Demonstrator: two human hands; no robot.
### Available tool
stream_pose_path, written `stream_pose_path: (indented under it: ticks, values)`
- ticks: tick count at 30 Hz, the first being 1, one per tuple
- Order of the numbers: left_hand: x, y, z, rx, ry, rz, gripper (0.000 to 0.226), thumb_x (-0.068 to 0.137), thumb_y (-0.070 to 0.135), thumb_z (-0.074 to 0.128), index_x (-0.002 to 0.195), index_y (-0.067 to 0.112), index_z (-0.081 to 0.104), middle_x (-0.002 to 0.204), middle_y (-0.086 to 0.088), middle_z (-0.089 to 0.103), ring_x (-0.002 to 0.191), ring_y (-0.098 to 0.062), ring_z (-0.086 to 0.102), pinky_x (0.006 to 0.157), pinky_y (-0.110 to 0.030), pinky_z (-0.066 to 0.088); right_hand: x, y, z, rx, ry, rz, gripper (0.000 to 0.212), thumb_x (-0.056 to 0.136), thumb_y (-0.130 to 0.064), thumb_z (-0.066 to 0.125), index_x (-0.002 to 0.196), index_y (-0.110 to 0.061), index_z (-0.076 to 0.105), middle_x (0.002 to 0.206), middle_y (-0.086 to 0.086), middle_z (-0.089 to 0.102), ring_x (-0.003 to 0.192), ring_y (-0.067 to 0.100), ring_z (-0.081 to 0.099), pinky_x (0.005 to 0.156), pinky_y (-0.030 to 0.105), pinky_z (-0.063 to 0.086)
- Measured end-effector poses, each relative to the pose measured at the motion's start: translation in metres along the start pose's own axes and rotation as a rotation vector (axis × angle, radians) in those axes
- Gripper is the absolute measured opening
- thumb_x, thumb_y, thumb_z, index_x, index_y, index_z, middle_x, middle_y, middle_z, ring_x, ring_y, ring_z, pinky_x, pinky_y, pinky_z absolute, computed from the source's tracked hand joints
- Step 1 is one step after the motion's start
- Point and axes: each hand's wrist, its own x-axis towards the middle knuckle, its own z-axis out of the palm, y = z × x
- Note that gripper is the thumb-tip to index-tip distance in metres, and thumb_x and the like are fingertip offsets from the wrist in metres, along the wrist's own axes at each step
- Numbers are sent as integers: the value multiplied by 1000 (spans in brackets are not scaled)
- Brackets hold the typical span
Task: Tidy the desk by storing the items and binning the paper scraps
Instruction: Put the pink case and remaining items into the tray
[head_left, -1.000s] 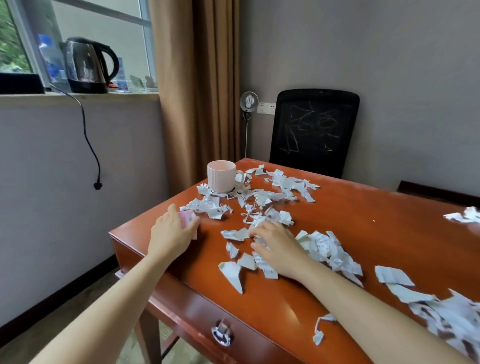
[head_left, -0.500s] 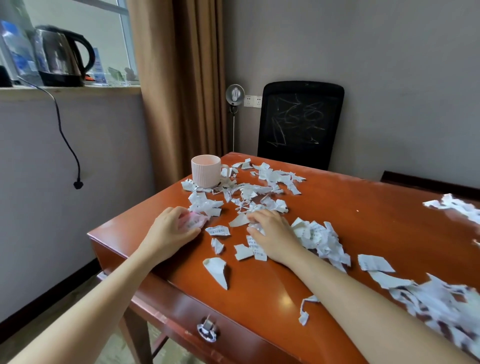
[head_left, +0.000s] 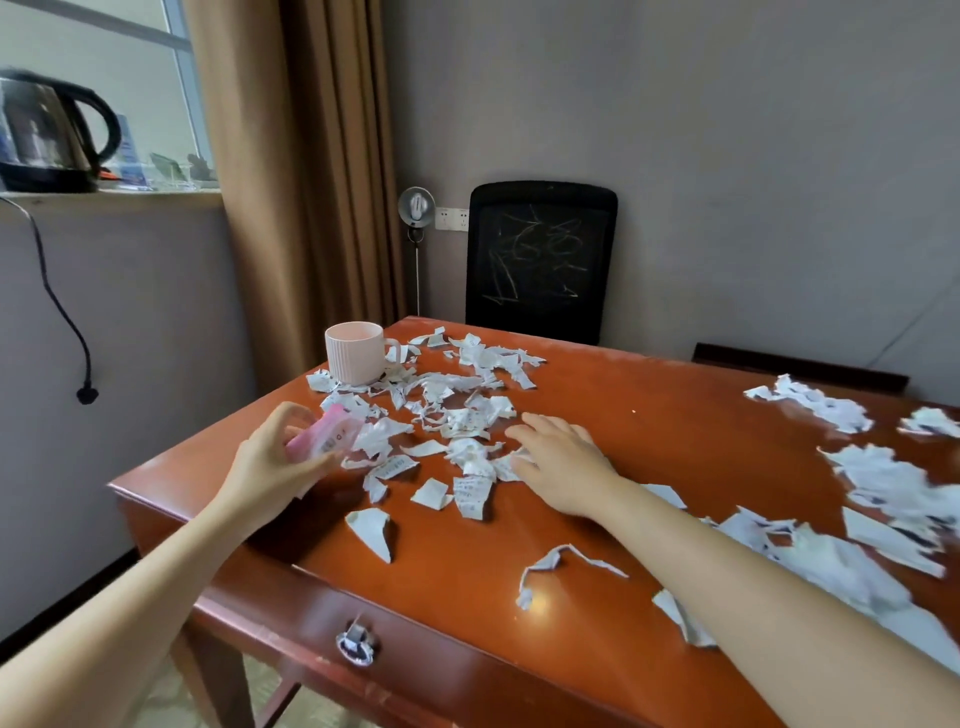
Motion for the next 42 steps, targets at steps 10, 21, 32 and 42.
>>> stream_pose_path:
  ticks: [10, 21, 32, 42]
  values:
    - [6, 46, 16, 30, -203, 113, 26, 85, 28, 65, 106, 23, 50, 103, -1, 56, 85, -17, 56, 57, -14, 41, -40, 45, -5, 41, -235, 109, 51, 102, -41, 26, 150, -28, 16, 160, -1, 10, 148, 20, 7, 119, 44, 13]
    - [-4, 108, 59, -28, -433, 145, 27, 87, 33, 61, 107, 16, 57, 97, -2, 60, 84, -16, 59, 67, -23, 51, -58, 64, -16, 41, -21, 130, 50, 102, -39, 24, 149, -24, 21, 159, -2, 16, 147, 16, 10, 119, 39, 4]
    - [-42, 234, 153, 16, -629, 543, 15, 86, 25, 65, 96, 15, 61, 85, 0, 63, 74, -13, 59, 58, -23, 51, -129, 111, -46, 653, 273, 174, 40, 96, -33, 50, 135, -23, 44, 140, -2, 48, 129, 15, 43, 103, 33, 40]
    - [-59, 324, 228, 19, -671, 733, 16, 84, 20, 67, 95, 10, 64, 85, 2, 61, 69, -11, 57, 53, -13, 45, -198, 210, -81, 459, 335, 321, 9, 89, -24, 61, 97, -20, 60, 101, -3, 61, 94, 14, 57, 78, 26, 46]
